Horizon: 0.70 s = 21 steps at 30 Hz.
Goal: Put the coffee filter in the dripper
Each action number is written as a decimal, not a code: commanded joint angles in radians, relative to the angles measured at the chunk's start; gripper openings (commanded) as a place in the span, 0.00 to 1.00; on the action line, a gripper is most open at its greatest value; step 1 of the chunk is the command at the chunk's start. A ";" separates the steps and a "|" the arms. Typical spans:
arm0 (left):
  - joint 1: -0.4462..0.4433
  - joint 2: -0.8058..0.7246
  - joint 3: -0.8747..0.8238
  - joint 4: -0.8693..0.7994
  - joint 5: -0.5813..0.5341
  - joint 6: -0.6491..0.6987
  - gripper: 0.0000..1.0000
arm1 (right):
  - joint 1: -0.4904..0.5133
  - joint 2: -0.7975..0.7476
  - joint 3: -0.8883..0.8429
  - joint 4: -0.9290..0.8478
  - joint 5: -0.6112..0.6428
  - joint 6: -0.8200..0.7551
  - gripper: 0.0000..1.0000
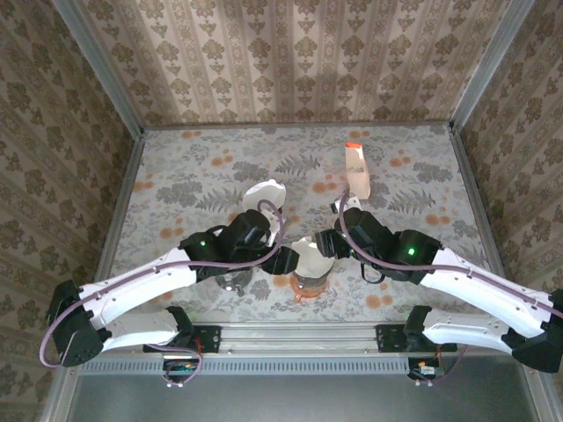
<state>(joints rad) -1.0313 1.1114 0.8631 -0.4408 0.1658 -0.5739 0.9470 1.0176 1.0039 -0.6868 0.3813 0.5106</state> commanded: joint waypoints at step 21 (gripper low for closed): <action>0.056 -0.177 0.119 -0.020 -0.114 0.072 1.00 | -0.008 -0.100 -0.036 0.012 0.145 0.007 0.75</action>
<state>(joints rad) -0.9989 0.9737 0.9474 -0.4366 0.0998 -0.5423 0.9466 0.9375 0.9794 -0.6865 0.4778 0.5266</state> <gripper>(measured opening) 0.997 0.751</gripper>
